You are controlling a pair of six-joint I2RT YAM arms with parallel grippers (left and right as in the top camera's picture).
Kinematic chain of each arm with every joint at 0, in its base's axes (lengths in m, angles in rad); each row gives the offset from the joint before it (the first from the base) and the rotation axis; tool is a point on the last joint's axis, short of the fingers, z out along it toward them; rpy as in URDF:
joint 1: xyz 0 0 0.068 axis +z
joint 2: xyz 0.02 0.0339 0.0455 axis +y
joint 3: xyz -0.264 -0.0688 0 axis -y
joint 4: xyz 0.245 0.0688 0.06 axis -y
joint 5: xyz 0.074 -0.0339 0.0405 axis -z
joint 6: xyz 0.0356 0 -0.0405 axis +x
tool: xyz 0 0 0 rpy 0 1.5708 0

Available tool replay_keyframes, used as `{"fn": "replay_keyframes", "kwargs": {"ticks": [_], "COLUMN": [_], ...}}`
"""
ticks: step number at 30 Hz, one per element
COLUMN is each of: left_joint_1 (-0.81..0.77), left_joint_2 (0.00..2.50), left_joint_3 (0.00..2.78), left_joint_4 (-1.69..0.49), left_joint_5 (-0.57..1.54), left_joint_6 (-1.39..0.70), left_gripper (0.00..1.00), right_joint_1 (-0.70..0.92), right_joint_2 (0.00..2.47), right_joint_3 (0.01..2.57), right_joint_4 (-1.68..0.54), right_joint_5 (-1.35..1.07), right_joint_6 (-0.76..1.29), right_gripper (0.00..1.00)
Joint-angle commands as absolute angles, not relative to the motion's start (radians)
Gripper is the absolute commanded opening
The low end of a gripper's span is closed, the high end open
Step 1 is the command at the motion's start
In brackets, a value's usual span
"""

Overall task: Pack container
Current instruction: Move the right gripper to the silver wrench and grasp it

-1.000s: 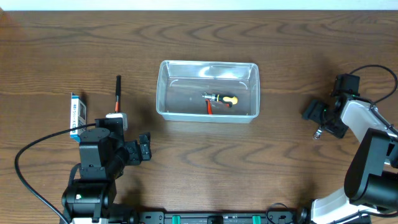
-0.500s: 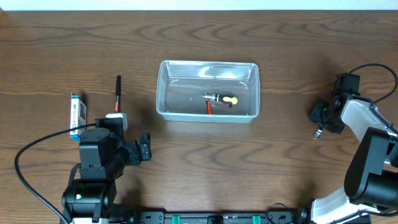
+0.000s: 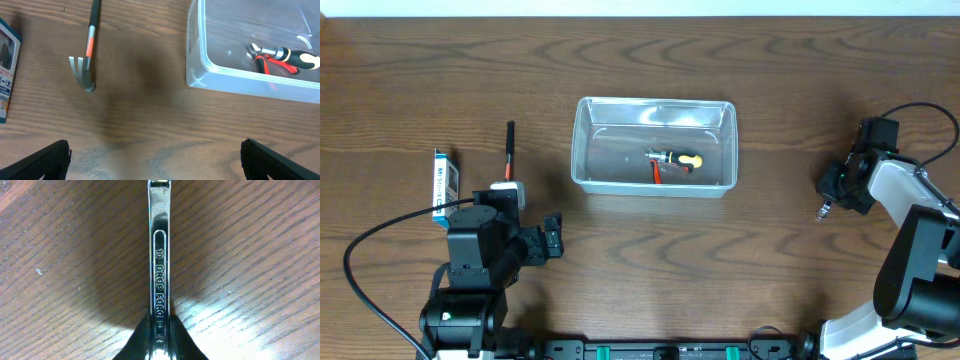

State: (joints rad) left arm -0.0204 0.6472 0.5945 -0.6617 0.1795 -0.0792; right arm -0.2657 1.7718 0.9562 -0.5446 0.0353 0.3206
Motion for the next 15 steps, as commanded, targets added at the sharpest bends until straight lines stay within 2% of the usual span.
{"fn": "replay_keyframes", "kwargs": {"ticks": [1, 10, 15], "left_joint_1": [-0.015, -0.015, -0.015], "left_joint_2": [0.645, 0.645, 0.645], "left_joint_3": [0.613, 0.613, 0.613], "left_joint_4": [-0.661, -0.661, -0.661], "left_joint_5": [0.172, 0.171, 0.171], "left_joint_6": [-0.088, -0.088, -0.088], "left_gripper": [0.98, 0.98, 0.98], "right_joint_1": [-0.270, -0.242, -0.149], "right_joint_2": [1.827, 1.795, 1.668], "right_joint_3": [0.925, 0.967, 1.129], "right_joint_4": [-0.561, -0.577, -0.691], "right_joint_5": [0.032, 0.020, 0.020], "right_joint_6": [0.316, 0.231, 0.093], "right_gripper": [0.01, 0.01, 0.01]}}
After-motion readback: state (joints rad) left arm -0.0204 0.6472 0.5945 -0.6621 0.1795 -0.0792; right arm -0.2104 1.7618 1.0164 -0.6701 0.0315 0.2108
